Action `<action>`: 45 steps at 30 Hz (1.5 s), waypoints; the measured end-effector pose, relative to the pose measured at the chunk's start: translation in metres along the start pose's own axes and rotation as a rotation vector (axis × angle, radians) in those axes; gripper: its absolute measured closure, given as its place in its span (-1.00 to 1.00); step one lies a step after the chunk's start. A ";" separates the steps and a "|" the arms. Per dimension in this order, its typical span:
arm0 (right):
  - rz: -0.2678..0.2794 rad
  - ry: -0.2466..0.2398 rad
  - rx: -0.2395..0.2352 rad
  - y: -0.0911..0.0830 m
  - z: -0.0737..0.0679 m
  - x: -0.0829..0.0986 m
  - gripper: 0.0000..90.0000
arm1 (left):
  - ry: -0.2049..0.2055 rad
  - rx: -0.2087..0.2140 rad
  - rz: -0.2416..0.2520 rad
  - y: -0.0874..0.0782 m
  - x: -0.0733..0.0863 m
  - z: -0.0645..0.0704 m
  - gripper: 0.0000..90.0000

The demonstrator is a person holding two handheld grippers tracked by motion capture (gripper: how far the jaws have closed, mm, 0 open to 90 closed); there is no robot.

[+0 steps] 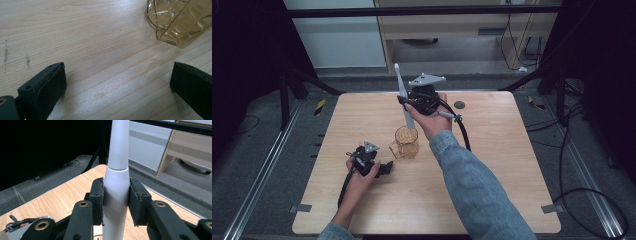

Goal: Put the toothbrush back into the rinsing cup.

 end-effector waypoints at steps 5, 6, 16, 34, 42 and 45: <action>-0.008 0.000 -0.005 0.002 -0.001 0.004 0.49 | -0.001 0.001 0.000 0.000 0.000 0.000 -1.00; -0.010 -0.001 -0.005 0.002 -0.002 0.004 0.49 | -0.001 0.001 0.000 0.000 0.000 0.000 -1.00; -0.021 -0.009 -0.025 0.006 -0.010 0.011 0.49 | -0.001 0.003 0.000 0.000 0.000 0.000 -1.00; -0.107 -0.006 -0.028 0.021 -0.013 0.050 0.49 | 0.002 0.004 -0.002 0.000 0.000 0.000 -1.00; -0.141 -0.018 -0.030 0.028 -0.014 0.068 0.49 | -0.002 0.004 -0.002 0.000 0.000 0.000 -1.00; -0.156 -0.014 -0.031 0.029 -0.014 0.075 0.49 | -0.002 0.005 -0.002 0.000 0.000 0.000 -1.00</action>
Point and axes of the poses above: each handheld gripper's, and its own axes: y roughly forward along the jaws, x roughly out of its underside, z roughly to its right, the point moved 6 cm from there along y, roughly forward along the jaws, and after that the axes turned 10 degrees about z, right-handed, at the moved point
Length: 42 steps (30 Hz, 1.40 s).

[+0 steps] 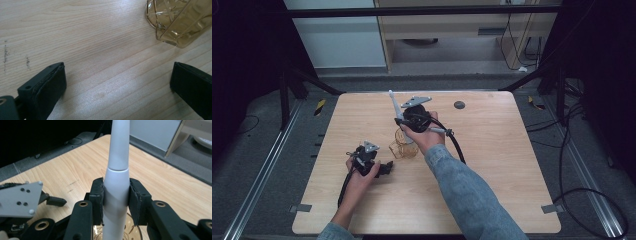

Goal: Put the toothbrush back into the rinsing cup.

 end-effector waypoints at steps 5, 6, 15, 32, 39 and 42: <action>-0.020 -0.011 0.000 0.006 -0.001 0.008 0.49 | 0.000 0.000 0.000 0.000 0.000 0.000 -1.00; -0.022 -0.013 0.000 0.006 -0.001 0.009 0.49 | 0.000 0.000 0.000 0.000 0.000 0.000 -1.00; -0.050 -0.014 0.000 0.011 0.000 0.019 0.49 | 0.003 0.001 -0.002 0.000 0.000 0.000 -1.00; -0.074 -0.004 0.009 0.011 0.005 0.027 0.49 | 0.002 0.001 -0.002 0.000 0.000 0.000 -1.00; -0.076 -0.005 0.005 0.011 0.004 0.028 0.49 | 0.004 0.002 -0.002 0.000 0.000 0.000 -1.00; -0.080 -0.008 0.006 0.011 0.005 0.028 0.49 | 0.004 0.002 -0.002 0.000 0.000 0.000 -1.00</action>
Point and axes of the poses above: each handheld gripper's, and its own axes: y roughly forward along the jaws, x roughly out of its underside, z roughly to its right, the point moved 6 cm from there along y, roughly forward along the jaws, and after that the axes turned 10 degrees about z, right-handed, at the moved point
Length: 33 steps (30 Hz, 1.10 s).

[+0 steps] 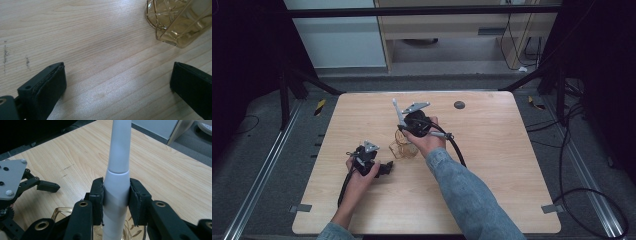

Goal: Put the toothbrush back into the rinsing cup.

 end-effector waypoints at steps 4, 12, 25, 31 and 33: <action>0.002 0.001 -0.004 0.000 0.000 0.000 0.49 | 0.000 0.001 0.000 0.000 0.000 0.000 -1.00; -0.006 0.000 -0.007 0.003 -0.001 0.002 0.49 | 0.000 0.001 0.000 0.000 0.000 0.000 -1.00; -0.009 0.006 -0.010 0.006 -0.002 0.002 0.49 | 0.000 0.002 0.000 0.000 0.000 0.000 -1.00; -0.009 0.004 -0.012 0.008 -0.002 0.002 0.49 | 0.000 0.001 0.000 0.000 0.000 0.000 -1.00; -0.009 0.003 -0.012 0.009 -0.003 0.002 0.48 | 0.000 0.001 0.000 0.000 0.000 0.000 -1.00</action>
Point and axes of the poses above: each handheld gripper's, and its own axes: y roughly forward along the jaws, x roughly out of its underside, z roughly to its right, the point moved 6 cm from there along y, roughly forward along the jaws, and after that the axes turned 10 degrees about z, right-handed, at the moved point
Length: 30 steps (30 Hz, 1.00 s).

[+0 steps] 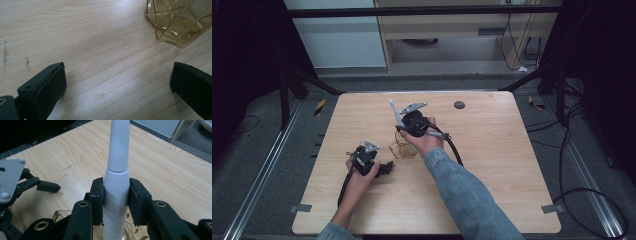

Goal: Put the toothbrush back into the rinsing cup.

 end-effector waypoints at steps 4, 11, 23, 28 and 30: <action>0.001 0.003 0.000 0.001 -0.001 0.000 0.48 | 0.000 0.000 0.000 0.000 0.000 0.000 -1.00; 0.004 0.002 0.000 0.002 0.000 0.000 0.48 | 0.000 0.001 0.000 0.000 0.000 0.000 -1.00; 0.005 0.008 -0.002 0.004 -0.001 0.000 0.47 | 0.001 0.001 0.000 0.000 0.000 0.000 -1.00; 0.002 0.005 -0.003 0.004 -0.001 -0.001 0.47 | 0.001 0.002 0.000 0.000 0.000 0.000 -1.00; 0.002 0.005 -0.004 0.004 0.000 -0.001 0.47 | 0.001 0.002 0.000 0.000 0.000 0.000 -1.00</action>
Point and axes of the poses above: each handheld gripper's, and its own axes: y roughly forward along the jaws, x roughly out of its underside, z roughly to its right, the point moved 6 cm from there along y, roughly forward along the jaws, and after that the axes turned 10 degrees about z, right-handed, at the moved point
